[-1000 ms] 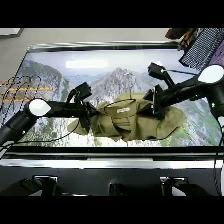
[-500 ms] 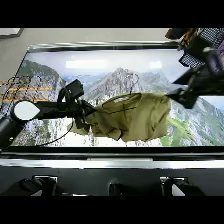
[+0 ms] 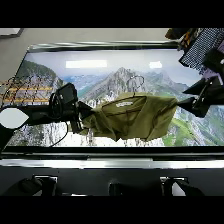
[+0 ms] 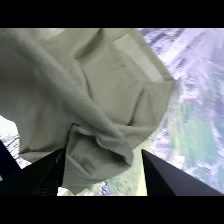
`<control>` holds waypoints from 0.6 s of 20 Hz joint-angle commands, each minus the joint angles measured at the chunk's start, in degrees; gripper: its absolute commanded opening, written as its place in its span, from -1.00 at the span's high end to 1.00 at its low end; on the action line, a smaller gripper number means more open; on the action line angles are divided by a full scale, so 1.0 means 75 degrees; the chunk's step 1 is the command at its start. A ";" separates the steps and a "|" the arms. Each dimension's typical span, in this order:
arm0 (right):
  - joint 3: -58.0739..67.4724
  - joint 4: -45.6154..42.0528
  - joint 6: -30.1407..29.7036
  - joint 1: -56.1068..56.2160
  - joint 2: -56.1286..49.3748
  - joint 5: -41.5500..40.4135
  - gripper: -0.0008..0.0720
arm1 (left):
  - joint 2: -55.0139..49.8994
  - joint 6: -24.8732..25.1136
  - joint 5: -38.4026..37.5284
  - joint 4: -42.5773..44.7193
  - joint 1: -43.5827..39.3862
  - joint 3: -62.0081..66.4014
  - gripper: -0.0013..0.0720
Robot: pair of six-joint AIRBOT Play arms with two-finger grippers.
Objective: Fold the clothes and pants, and hang the long-sleeved shirts on hangers.
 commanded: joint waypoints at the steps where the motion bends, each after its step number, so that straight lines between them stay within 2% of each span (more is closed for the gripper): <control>1: -0.0277 0.0490 -0.0775 -0.0041 -0.0437 0.0134 -0.48 | 0.0047 0.0003 -0.0003 0.0006 -0.0017 0.0003 0.92; 10: -0.0277 0.1373 -0.1212 -0.0038 -0.1807 -0.0187 -0.46 | 0.0044 0.0000 -0.0003 0.0006 -0.0017 0.0003 0.92; 11: -0.0277 0.1422 -0.1285 -0.0041 -0.1891 -0.0125 -0.37 | 0.0044 0.0000 -0.0003 0.0006 -0.0017 0.0003 0.92; 12: -0.0277 0.1428 -0.1413 -0.0041 -0.1929 -0.0015 -0.05 | 0.0044 0.0000 -0.0003 0.0006 -0.0017 0.0003 0.92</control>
